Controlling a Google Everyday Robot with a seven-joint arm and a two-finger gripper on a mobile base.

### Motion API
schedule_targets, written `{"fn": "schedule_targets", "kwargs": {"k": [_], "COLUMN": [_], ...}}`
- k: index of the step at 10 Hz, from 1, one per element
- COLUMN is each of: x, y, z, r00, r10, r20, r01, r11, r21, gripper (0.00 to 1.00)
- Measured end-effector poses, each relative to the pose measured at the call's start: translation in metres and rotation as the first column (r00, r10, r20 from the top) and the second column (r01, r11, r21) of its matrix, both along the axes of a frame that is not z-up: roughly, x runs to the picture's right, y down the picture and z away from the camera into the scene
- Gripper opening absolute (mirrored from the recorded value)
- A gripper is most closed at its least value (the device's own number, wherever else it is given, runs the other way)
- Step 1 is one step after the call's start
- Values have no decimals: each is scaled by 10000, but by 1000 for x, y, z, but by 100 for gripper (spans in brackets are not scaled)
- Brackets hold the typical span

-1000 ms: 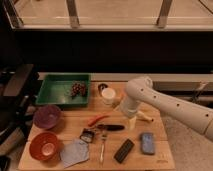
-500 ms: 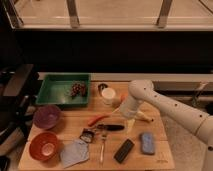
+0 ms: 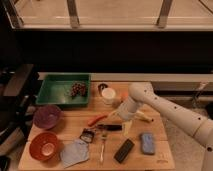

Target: Place brush in tray

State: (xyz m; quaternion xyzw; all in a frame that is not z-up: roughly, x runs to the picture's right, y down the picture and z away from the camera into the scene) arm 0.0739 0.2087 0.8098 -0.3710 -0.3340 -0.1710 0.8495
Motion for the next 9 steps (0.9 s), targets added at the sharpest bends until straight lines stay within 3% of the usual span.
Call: {"fn": "schedule_targets", "kwargs": {"k": [3, 7, 9], "x": [-10, -19, -20], "y": [-1, 8, 11], "z": [10, 28, 33], "r00": [9997, 9999, 9999], "r10": [88, -14, 95], "r20": [222, 169, 121], "r01": [-89, 16, -91], "r11": [9999, 9999, 9995], "r21": [64, -141, -312], "gripper": [79, 79, 70]}}
